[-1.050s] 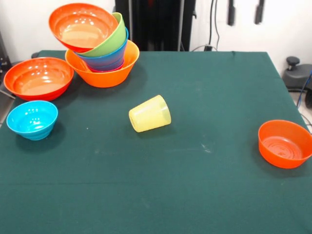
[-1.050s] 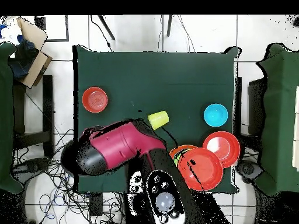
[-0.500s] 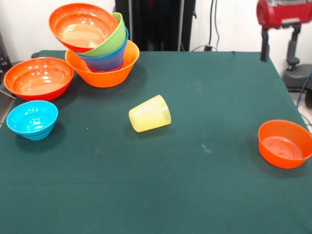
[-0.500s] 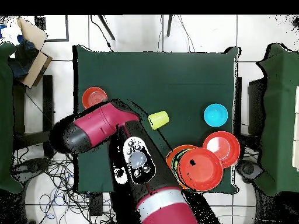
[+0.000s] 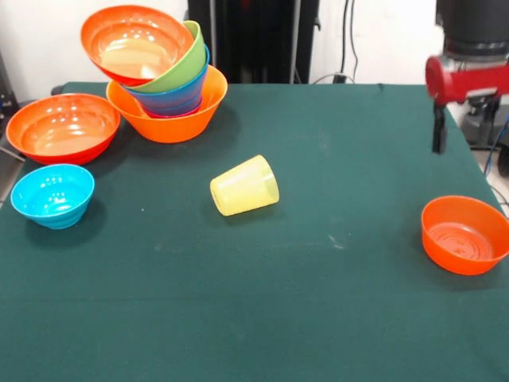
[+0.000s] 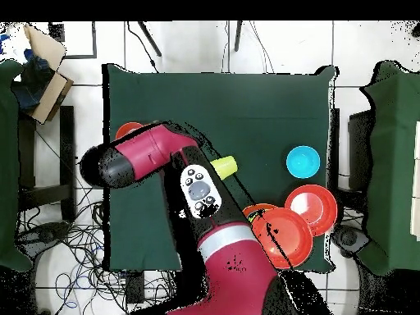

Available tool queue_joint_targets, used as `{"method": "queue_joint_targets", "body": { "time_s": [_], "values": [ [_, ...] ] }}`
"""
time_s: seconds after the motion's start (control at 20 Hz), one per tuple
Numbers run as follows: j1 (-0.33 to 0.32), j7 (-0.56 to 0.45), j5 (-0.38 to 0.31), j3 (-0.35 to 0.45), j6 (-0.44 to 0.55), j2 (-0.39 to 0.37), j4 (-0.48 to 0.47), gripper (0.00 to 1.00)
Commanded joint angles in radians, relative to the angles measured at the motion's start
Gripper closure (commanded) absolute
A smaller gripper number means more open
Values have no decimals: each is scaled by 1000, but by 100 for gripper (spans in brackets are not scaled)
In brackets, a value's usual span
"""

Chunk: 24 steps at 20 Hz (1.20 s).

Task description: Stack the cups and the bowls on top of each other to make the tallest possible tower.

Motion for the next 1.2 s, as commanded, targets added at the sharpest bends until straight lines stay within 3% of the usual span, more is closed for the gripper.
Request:
{"method": "queue_joint_targets", "body": {
  "time_s": [0.05, 0.35, 0.5, 0.7, 0.9, 1.05, 1.2],
  "values": [
    [37, 2, -160, -117, -79, 163, -54, 0],
    [86, 83, -184, -197, -173, 200, -18, 0],
    [97, 69, -200, -224, -198, 250, -41, 0],
    [159, 109, -212, -296, -231, 319, -98, 0],
    [196, 130, -186, -333, -274, 353, -115, 0],
    [199, 116, -156, -339, -299, 317, -70, 0],
    [165, 39, -101, -287, -208, 155, 46, 0]
  ]
}}
